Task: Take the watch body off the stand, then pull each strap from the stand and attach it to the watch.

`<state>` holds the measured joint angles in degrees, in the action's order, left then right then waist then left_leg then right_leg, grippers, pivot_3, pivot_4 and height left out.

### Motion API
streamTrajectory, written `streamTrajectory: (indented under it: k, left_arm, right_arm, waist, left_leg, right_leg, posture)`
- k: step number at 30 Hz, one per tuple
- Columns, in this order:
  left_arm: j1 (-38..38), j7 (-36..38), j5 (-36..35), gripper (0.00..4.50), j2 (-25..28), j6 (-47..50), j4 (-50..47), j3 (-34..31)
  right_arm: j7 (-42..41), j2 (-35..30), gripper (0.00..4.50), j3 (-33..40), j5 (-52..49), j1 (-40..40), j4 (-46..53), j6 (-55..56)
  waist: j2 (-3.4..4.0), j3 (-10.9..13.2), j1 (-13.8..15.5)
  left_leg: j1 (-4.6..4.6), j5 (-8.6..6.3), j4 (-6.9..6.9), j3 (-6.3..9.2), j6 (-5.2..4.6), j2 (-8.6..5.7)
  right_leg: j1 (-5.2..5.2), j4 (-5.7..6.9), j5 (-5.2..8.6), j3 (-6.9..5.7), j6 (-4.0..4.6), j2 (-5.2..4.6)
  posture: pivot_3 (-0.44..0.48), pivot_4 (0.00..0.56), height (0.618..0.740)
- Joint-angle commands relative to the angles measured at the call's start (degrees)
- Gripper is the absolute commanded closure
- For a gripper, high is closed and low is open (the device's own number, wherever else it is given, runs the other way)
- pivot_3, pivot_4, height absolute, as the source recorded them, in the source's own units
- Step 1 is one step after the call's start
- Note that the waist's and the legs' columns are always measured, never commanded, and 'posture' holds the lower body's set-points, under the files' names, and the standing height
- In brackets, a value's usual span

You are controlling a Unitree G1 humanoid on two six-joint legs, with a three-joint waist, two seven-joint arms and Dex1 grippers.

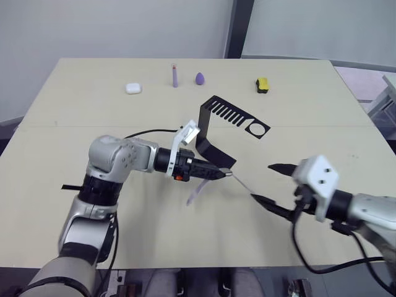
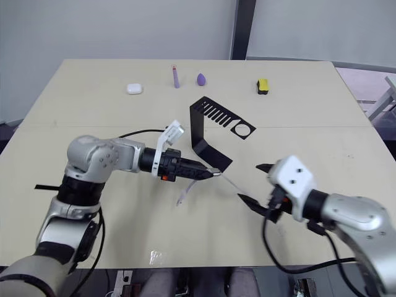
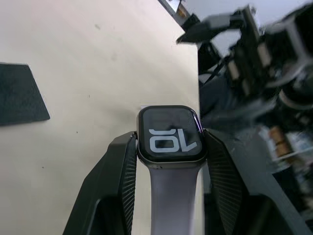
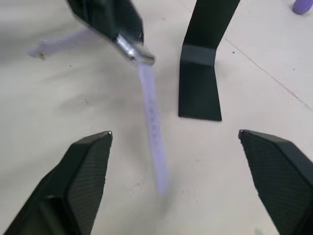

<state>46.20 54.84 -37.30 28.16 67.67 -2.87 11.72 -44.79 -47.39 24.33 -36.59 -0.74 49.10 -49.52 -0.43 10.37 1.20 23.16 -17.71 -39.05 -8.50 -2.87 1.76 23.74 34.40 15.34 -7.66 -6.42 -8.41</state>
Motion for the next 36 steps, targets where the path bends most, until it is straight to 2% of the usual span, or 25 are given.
streamTrajectory:
  k: [1, 5, 7, 9, 12, 15, 17, 21, 25, 27, 29, 32, 34, 36]
  left_arm:
    - [-3.6, 7.6, 7.2, 2.89, 3.7, -19.7, -5.1, 3.9]
    - [-9.2, 12.0, 15.5, 2.89, 4.3, -44.7, -4.3, 4.8]
    - [-11.2, 13.3, 18.9, 2.89, 4.2, -54.3, -3.0, 5.1]
    - [-13.0, 13.5, 23.1, 2.89, 3.8, -67.3, -0.4, 5.0]
    - [-13.9, 13.6, 26.3, 2.89, 2.9, -79.1, 3.0, 4.6]
    - [-13.1, 10.9, 31.7, 2.89, 1.8, -96.2, 8.7, 4.0]
    - [-12.4, 9.3, 33.3, 2.89, 1.1, -103.3, 11.8, 3.4]
    - [-11.4, 7.9, 33.8, 2.89, 0.8, -109.7, 15.0, 3.5]
    - [-11.3, 7.9, 33.0, 2.89, 1.3, -110.1, 16.1, 3.9]
    - [-11.8, 8.5, 30.5, 2.89, 1.2, -101.5, 14.3, 3.9]
    - [-12.3, 9.7, 25.8, 2.89, 1.8, -83.2, 10.2, 4.5]
    - [-12.1, 11.9, 21.3, 2.89, 3.1, -60.9, 5.4, 6.0]
    - [-12.1, 14.7, 19.3, 2.89, 4.1, -52.8, 3.5, 7.1]
    - [-12.3, 16.0, 21.0, 2.89, 4.4, -51.8, 3.6, 8.5]
  right_arm:
    - [-5.5, -2.0, 0.06, 9.1, -10.5, -1.8, 0.0, -0.8]
    - [-6.0, -3.8, 0.06, 12.4, -17.7, -3.0, -0.8, -1.4]
    - [-5.1, -4.3, 0.06, 12.5, -19.9, -3.1, -1.0, -1.3]
    - [-4.8, -4.8, 0.06, 11.8, -20.5, -3.4, -0.9, -0.6]
    - [-4.7, -5.3, 0.06, 11.1, -20.7, -3.8, -0.9, 0.3]
    - [-4.6, -5.7, 0.06, 9.8, -20.3, -3.8, -0.9, 1.4]
    - [-4.4, -5.8, 0.06, 8.8, -19.7, -3.7, -0.9, 2.2]
    - [-4.3, -6.2, 0.06, 7.5, -18.6, -3.9, -0.9, 3.7]
    - [-4.3, -6.6, 0.06, 6.7, -17.3, -4.5, -1.1, 5.0]
    - [-4.3, -6.6, 0.06, 6.6, -17.0, -4.9, -1.1, 5.5]
    - [-4.3, -6.6, 0.06, 6.6, -16.5, -5.7, -1.0, 6.0]
    - [-4.7, -6.6, 0.06, 6.5, -15.6, -7.0, -1.0, 6.6]
    - [-4.7, -6.6, 0.06, 6.3, -15.0, -7.8, -0.9, 7.2]
    - [-4.6, -6.5, 0.06, 6.0, -14.5, -8.4, -0.8, 7.7]
  waist:
    - [0.00, 0.0, 0.1]
    - [0.01, 0.0, 0.2]
    - [0.01, 0.0, 0.2]
    - [0.01, 0.0, 0.2]
    - [0.02, 0.0, 0.3]
    - [0.02, 0.0, 0.3]
    - [0.02, 0.0, 0.3]
    - [0.02, 0.0, 0.2]
    - [0.02, 0.0, 0.2]
    - [0.02, 0.0, 0.2]
    - [0.01, 0.0, 0.2]
    - [0.01, 0.0, 0.2]
    - [0.01, 0.0, 0.2]
    - [0.02, 0.0, 0.2]
  left_leg:
    - [0.00, -0.02, 0.01, 0.01, 0.01, 0.01]
    - [0.00, -0.10, 0.03, 0.03, -0.04, 0.03]
    - [0.03, -0.14, 0.03, 0.03, -0.10, 0.03]
    - [0.05, -0.19, 0.03, 0.03, -0.14, 0.04]
    - [0.05, -0.23, 0.02, 0.02, -0.20, 0.02]
    - [0.07, -0.26, 0.00, 0.03, -0.27, 0.00]
    - [0.08, -0.27, 0.00, 0.02, -0.31, -0.02]
    - [0.07, -0.28, -0.01, 0.02, -0.32, -0.01]
    - [0.06, -0.27, -0.03, 0.02, -0.32, -0.01]
    - [0.06, -0.27, -0.04, 0.02, -0.33, -0.01]
    - [0.06, -0.26, -0.06, 0.01, -0.35, -0.01]
    - [0.05, -0.24, -0.08, 0.02, -0.37, -0.02]
    - [0.04, -0.23, -0.08, 0.02, -0.37, -0.02]
    - [0.04, -0.23, -0.09, 0.01, -0.35, -0.02]
  right_leg:
    - [0.01, -0.02, 0.01, 0.03, 0.03, -0.03]
    - [-0.01, -0.10, 0.02, 0.17, 0.16, -0.13]
    - [-0.02, -0.21, 0.00, 0.23, 0.18, -0.21]
    - [-0.03, -0.28, -0.01, 0.25, 0.17, -0.24]
    - [-0.04, -0.31, -0.04, 0.24, 0.13, -0.24]
    - [-0.07, -0.36, -0.07, 0.20, 0.06, -0.24]
    - [-0.08, -0.41, -0.10, 0.20, 0.01, -0.25]
    - [-0.10, -0.40, -0.13, 0.14, -0.02, -0.24]
    - [-0.10, -0.38, -0.14, 0.03, -0.04, -0.20]
    - [-0.10, -0.37, -0.14, -0.06, -0.04, -0.18]
    - [-0.11, -0.33, -0.15, -0.08, -0.05, -0.16]
    - [-0.12, -0.29, -0.16, -0.09, -0.07, -0.10]
    - [-0.12, -0.26, -0.16, -0.09, -0.07, -0.07]
    - [-0.11, -0.25, -0.16, -0.09, -0.07, -0.05]
  posture:
    - [0.000, 0.150, 0.740]
    - [0.000, 0.150, 0.740]
    - [0.000, 0.150, 0.740]
    - [0.000, 0.150, 0.740]
    - [0.000, 0.150, 0.740]
    - [0.000, 0.150, 0.740]
    - [0.000, 0.150, 0.740]
    - [0.000, 0.150, 0.740]
    - [0.000, 0.150, 0.740]
    - [0.000, 0.150, 0.740]
    - [0.000, 0.150, 0.740]
    - [0.000, 0.150, 0.740]
    - [0.000, 0.150, 0.740]
    - [0.000, 0.150, 0.740]
